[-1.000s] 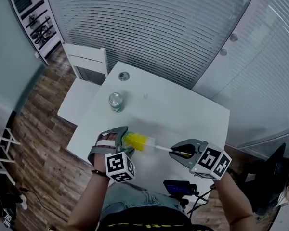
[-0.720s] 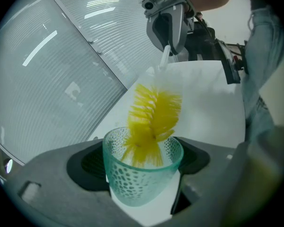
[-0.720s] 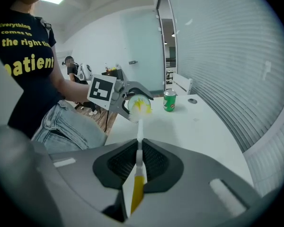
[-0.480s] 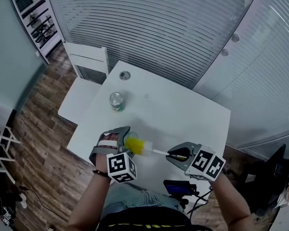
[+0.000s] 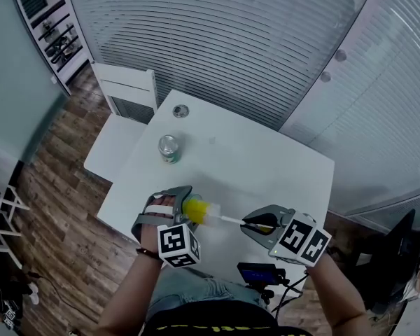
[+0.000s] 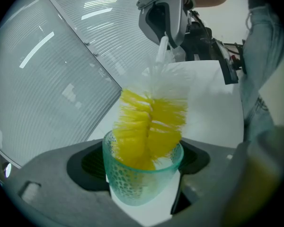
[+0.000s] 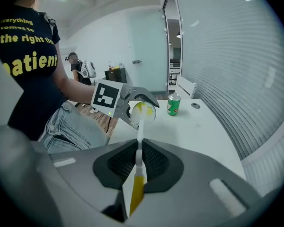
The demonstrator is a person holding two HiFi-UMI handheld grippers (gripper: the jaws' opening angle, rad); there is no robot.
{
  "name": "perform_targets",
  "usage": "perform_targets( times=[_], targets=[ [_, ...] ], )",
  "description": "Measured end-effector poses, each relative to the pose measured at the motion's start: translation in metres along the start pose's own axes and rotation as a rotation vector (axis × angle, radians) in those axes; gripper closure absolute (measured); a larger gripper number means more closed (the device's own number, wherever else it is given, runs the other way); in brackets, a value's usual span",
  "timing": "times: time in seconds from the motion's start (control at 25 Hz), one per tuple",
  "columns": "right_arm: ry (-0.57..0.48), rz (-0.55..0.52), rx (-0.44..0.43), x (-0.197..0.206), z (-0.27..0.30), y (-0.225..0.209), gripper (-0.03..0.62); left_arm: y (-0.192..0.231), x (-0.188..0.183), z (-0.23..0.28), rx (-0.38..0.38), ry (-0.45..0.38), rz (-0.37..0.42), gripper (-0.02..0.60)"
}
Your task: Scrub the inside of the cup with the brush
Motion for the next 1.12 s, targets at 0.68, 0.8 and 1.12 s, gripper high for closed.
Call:
perform_targets(
  times=[0.68, 0.8, 1.12],
  targets=[
    [0.055, -0.018, 0.015, -0.001, 0.014, -0.002, 0.559, -0.013, -0.021, 0.008, 0.029, -0.015, 0.057, 0.164],
    [0.063, -0.023, 0.012, -0.002, 0.019, -0.001, 0.559, -0.013, -0.020, 0.009, 0.033, -0.011, 0.057, 0.164],
    [0.072, -0.037, 0.005, -0.001, 0.022, -0.001, 0.559, -0.016, -0.019, 0.012, 0.044, -0.007, 0.051, 0.164]
  ],
)
Point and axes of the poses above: the fingertips, and each gripper's own axes: z forward along the fingers, y to its left, x out of its underside, the point moved 8 cm from there along -z, backward along the fingers, and after that the axes turned 2 degrees about z, right-handed, at the moved point
